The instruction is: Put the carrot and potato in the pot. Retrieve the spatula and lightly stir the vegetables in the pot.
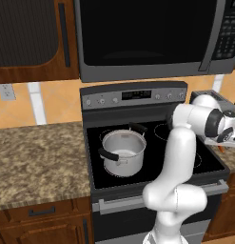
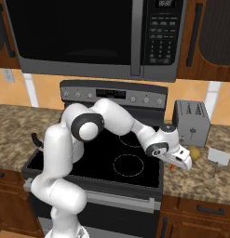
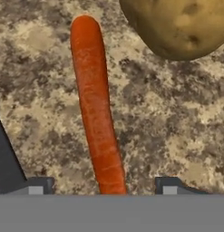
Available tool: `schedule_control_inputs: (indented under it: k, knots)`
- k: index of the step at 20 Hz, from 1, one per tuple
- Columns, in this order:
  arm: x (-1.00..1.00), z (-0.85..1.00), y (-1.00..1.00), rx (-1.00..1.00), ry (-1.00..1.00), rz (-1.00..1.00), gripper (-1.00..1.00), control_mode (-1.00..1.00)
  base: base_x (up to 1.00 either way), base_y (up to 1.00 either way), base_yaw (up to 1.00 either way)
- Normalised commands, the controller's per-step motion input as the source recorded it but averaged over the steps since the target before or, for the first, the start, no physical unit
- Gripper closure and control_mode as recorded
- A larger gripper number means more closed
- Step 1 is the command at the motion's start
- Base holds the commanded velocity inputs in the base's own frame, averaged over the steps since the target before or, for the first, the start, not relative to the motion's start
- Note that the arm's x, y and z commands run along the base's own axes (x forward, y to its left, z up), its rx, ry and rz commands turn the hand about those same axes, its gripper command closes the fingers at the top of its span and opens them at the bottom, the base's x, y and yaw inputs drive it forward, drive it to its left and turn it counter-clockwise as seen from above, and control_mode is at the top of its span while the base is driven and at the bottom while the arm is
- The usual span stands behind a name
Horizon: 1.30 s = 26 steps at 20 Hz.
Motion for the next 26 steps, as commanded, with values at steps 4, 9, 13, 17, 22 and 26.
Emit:
schedule_control_inputs:
  k: [4,9,13,17,22,26]
  knots:
    - [0.05,-0.39,0.00,0.00,0.00,0.00,1.00,-1.00,0.00,0.00,0.00]
    - [-0.05,-0.18,0.00,0.00,0.00,0.07,1.00,-1.00,0.00,0.00,0.00]
    - [-0.46,0.41,0.00,0.00,-0.07,0.24,1.00,-1.00,0.00,0.00,0.00]
    - [-0.92,1.00,0.11,-0.01,-0.24,0.32,1.00,-1.00,0.00,0.00,0.00]
    - [-1.00,1.00,0.79,-0.25,-0.12,0.47,1.00,-1.00,0.00,0.00,0.00]
    - [-0.90,1.00,1.00,-0.50,0.00,0.55,1.00,-1.00,0.00,0.00,0.00]
